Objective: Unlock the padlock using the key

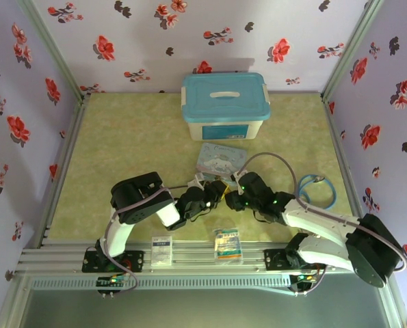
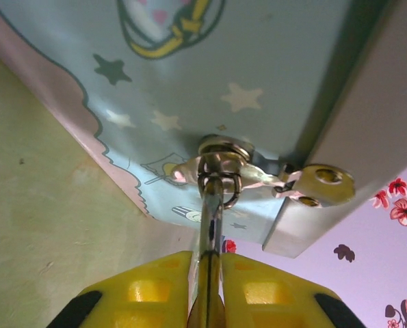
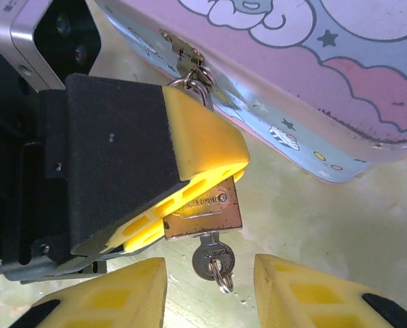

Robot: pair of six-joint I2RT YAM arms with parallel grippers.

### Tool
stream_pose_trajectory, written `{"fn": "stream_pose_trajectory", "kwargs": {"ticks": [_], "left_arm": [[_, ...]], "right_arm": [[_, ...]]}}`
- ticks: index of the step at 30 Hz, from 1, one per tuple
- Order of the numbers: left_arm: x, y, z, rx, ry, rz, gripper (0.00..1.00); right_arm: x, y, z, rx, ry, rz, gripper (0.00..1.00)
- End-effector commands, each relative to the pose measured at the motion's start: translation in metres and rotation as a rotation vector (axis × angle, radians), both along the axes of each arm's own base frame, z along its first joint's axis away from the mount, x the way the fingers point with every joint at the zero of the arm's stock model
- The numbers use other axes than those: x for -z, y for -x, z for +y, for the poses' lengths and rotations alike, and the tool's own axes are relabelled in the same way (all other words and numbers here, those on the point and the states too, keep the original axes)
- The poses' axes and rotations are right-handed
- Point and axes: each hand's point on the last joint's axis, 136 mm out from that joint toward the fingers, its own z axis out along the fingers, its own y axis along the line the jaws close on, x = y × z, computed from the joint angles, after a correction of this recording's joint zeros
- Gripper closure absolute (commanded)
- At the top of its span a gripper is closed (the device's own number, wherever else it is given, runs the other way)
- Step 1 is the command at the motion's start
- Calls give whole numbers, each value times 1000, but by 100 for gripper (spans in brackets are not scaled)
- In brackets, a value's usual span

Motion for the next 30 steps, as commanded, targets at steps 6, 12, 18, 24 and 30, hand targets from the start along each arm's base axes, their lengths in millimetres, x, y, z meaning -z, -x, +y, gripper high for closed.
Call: {"fn": "stream_pose_trajectory", "kwargs": {"ticks": [6, 12, 18, 24, 30], "left_arm": [[-2, 4, -1, 29, -10, -2, 100], [-5, 4, -3, 32, -1, -5, 100], [-9, 7, -5, 41, 9, -6, 100], [-12, 9, -4, 45, 10, -13, 100], [-14, 11, -3, 52, 9, -16, 100]], "right_arm": [[4, -10, 1, 7, 129, -75, 66], [4, -12, 14, -32, 210, -165, 72], [-3, -23, 21, 1, 286, -270, 85], [4, -8, 44, -42, 51, -145, 89], [3, 3, 60, -68, -219, 20, 89]]}}
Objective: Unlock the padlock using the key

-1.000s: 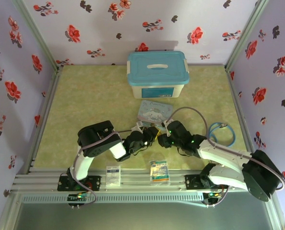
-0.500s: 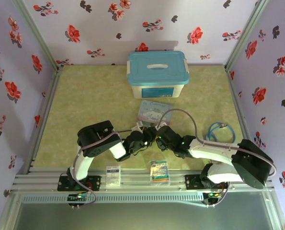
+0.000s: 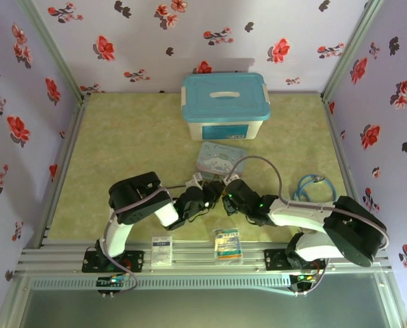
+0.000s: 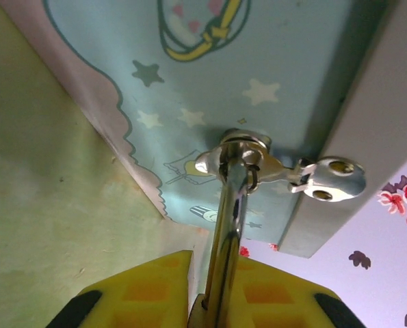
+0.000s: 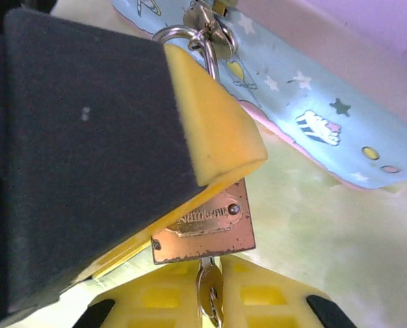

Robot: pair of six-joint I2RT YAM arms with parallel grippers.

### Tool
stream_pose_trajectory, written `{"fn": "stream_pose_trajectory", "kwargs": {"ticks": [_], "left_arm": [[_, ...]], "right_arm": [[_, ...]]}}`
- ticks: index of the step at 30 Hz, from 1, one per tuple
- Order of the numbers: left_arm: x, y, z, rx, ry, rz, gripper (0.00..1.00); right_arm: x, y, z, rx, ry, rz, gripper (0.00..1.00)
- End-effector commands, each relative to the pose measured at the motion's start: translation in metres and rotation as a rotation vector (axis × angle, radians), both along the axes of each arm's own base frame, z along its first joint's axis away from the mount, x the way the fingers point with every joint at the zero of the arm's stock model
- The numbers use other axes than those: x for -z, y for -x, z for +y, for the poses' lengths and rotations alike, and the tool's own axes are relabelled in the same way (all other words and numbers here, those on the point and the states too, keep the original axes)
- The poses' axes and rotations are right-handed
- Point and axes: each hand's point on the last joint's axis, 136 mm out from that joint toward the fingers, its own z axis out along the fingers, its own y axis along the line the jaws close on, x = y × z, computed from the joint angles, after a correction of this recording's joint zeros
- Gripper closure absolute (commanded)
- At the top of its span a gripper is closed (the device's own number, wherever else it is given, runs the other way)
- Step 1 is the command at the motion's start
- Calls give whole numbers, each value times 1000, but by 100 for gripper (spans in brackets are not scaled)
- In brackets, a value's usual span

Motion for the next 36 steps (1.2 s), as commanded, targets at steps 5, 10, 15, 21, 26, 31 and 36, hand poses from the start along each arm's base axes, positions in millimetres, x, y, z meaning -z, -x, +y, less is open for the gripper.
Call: {"fn": "stream_pose_trajectory", "kwargs": {"ticks": [5, 10, 15, 21, 26, 31, 36], "left_arm": [[-22, 15, -7, 71, 45, -24, 98], [-14, 16, -1, 65, 18, -20, 92], [-3, 17, 2, 68, -10, -14, 89], [-5, 18, 7, 66, -31, -37, 91], [-2, 17, 11, 55, -38, -33, 100], [-2, 14, 18, 31, -47, -33, 100], [1, 12, 24, 14, -53, -23, 100]], "right_arm": [[-27, 7, 38, -46, -433, 160, 92], [-31, 11, 35, -37, -558, 225, 92], [-31, 16, 38, -49, -655, 300, 93], [-37, 9, 36, -37, -787, 356, 92], [-31, 6, 36, -26, -753, 368, 76], [6, 1, 0, 139, -398, 343, 71], [9, 6, -14, 134, -232, 322, 69]]}}
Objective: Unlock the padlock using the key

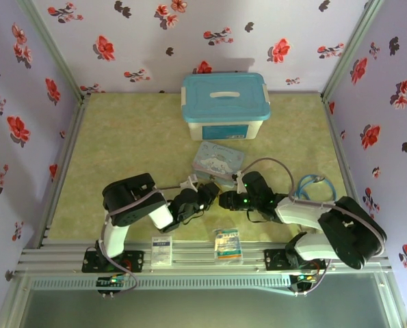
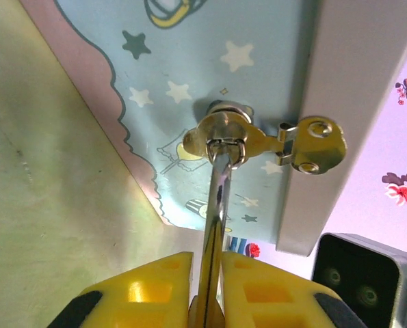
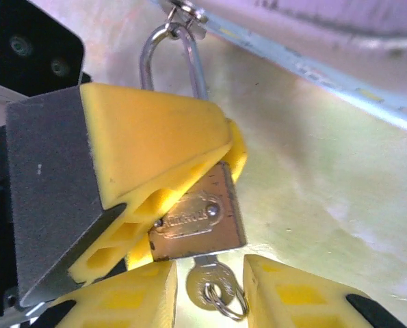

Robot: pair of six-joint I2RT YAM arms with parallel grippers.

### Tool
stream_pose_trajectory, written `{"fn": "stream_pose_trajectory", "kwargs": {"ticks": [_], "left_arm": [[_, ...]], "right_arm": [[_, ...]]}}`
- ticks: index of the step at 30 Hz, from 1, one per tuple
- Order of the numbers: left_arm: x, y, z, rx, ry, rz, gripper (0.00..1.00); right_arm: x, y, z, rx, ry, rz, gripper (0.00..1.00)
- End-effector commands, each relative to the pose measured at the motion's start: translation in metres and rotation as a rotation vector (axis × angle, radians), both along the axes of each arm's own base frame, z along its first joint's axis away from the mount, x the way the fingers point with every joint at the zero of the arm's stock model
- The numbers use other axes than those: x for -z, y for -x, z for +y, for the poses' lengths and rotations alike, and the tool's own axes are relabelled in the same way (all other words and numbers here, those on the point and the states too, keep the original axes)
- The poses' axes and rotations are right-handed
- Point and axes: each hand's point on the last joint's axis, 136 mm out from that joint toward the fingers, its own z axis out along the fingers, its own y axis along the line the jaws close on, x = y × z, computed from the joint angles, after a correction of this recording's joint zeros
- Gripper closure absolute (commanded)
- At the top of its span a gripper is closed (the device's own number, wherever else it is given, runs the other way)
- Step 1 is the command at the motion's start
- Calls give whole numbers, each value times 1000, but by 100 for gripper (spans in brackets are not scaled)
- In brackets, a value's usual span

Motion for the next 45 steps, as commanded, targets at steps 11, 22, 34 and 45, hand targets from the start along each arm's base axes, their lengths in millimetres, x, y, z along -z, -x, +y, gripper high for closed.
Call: {"fn": "stream_pose_trajectory", "kwargs": {"ticks": [11, 22, 34, 45], "left_arm": [[-1, 5, 5, 7, -3, 7, 100], [-5, 7, 3, 13, 17, 19, 100], [-4, 10, 10, 19, -11, 6, 96], [0, 13, 10, 52, -87, -16, 86]], "right_arm": [[8, 0, 5, -95, 370, -182, 80], [-19, -25, 5, -123, 860, -562, 85], [-13, -6, 33, -65, 194, -264, 100], [-13, 4, 36, -83, -9, -102, 100]]}}
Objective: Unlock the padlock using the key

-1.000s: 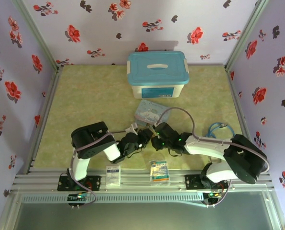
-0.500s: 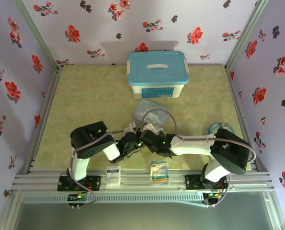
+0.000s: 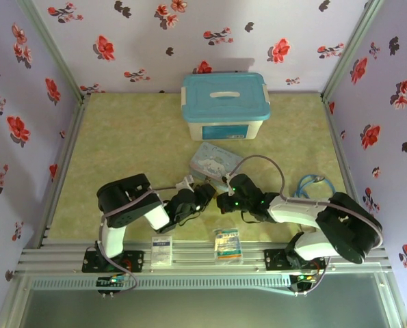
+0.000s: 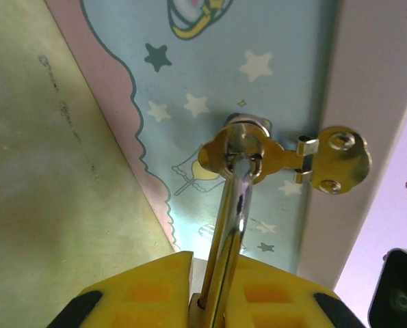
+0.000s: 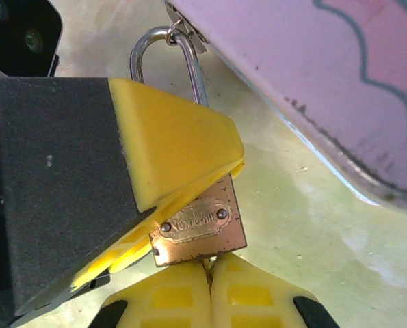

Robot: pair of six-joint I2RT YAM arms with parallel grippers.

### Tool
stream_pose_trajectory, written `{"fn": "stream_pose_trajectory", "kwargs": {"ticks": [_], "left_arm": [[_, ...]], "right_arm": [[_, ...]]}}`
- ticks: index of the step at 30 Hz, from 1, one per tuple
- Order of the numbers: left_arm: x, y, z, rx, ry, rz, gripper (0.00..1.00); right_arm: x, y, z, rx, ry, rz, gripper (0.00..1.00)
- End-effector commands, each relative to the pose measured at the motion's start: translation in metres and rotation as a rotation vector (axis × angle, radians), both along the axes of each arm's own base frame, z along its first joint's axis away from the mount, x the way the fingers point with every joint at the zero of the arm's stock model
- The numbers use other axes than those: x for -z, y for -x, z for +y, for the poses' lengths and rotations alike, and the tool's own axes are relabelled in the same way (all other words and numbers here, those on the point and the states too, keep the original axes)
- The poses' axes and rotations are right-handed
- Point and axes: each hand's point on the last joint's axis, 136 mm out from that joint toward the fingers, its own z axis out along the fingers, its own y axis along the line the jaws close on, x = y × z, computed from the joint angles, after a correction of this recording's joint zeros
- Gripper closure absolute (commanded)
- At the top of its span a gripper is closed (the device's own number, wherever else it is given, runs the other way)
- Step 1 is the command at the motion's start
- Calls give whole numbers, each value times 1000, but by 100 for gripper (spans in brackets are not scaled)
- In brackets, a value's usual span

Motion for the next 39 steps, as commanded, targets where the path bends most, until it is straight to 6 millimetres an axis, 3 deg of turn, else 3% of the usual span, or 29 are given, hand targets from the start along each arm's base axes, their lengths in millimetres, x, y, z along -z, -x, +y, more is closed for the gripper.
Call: {"fn": "stream_pose_trajectory", "kwargs": {"ticks": [1, 4, 6, 8, 12, 17, 24, 29, 39], "left_arm": [[-6, 12, -6, 69, -22, -10, 86], [-6, 14, -5, 84, -54, -13, 85], [-4, 16, -5, 100, -85, -10, 92], [-1, 13, 2, 93, -112, -11, 96], [8, 9, 17, 102, -173, 7, 98], [13, 15, 17, 180, -314, 11, 99], [13, 17, 41, 257, -591, -1, 96], [14, 14, 63, 297, -763, 9, 89], [23, 11, 81, 380, -1073, 46, 81]], "right_arm": [[-17, 3, 19, -26, -143, 40, 100], [-18, 4, 21, -29, -155, 55, 93], [-18, 4, 18, -20, -150, 69, 83], [-19, 1, 8, 20, -147, 71, 66], [-25, -4, -15, 99, -86, 49, 56], [-36, -25, -39, 248, 4, -3, 53], [-32, -59, -59, 426, 153, -34, 54], [-28, -66, -63, 452, 195, -45, 54], [-21, -68, -52, 430, 170, -21, 57]]}}
